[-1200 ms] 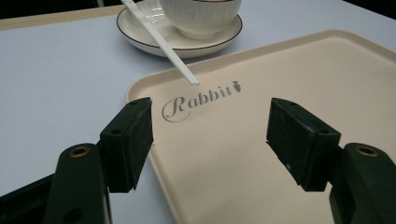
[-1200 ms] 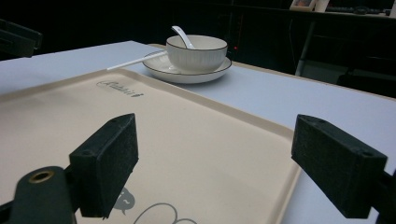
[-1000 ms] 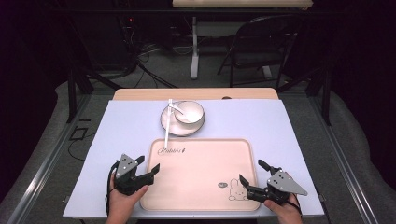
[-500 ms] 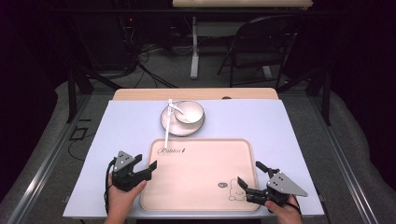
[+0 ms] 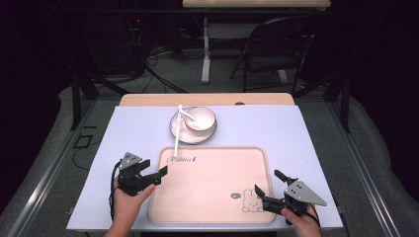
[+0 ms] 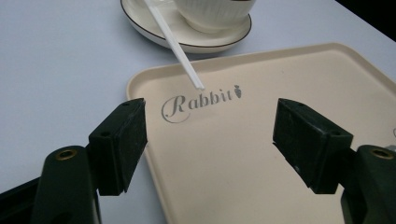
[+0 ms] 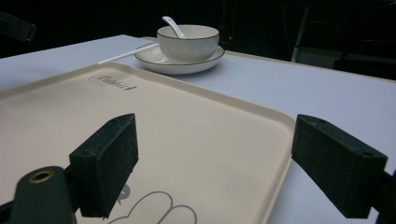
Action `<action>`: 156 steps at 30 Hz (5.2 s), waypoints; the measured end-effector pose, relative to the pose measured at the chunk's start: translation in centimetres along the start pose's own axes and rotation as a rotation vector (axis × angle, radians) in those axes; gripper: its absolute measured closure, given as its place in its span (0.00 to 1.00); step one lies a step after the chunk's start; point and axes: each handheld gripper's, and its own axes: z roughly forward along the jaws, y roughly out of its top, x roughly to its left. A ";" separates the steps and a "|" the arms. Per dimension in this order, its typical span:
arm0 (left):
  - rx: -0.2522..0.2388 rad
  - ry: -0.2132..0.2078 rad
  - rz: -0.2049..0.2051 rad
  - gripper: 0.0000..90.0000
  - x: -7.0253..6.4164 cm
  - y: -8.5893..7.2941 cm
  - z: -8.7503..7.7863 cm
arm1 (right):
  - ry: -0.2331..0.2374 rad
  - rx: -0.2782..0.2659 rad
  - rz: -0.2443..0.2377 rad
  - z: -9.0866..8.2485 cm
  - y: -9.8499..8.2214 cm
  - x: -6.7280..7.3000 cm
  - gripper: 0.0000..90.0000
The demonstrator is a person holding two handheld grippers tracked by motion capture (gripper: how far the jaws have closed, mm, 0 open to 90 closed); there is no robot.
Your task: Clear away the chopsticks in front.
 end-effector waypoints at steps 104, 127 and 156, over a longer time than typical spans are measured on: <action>0.190 0.107 -0.149 0.78 5.3 12.5 15.4 | 0.051 0.030 0.023 0.1 -0.1 0.0 0.16; 0.218 0.137 -0.155 0.83 4.8 12.0 17.3 | 0.050 0.031 0.027 0.1 -0.1 -0.1 0.16; 0.291 0.163 -0.211 0.91 5.2 12.3 18.2 | 0.052 0.032 0.034 0.0 -0.2 -0.1 0.16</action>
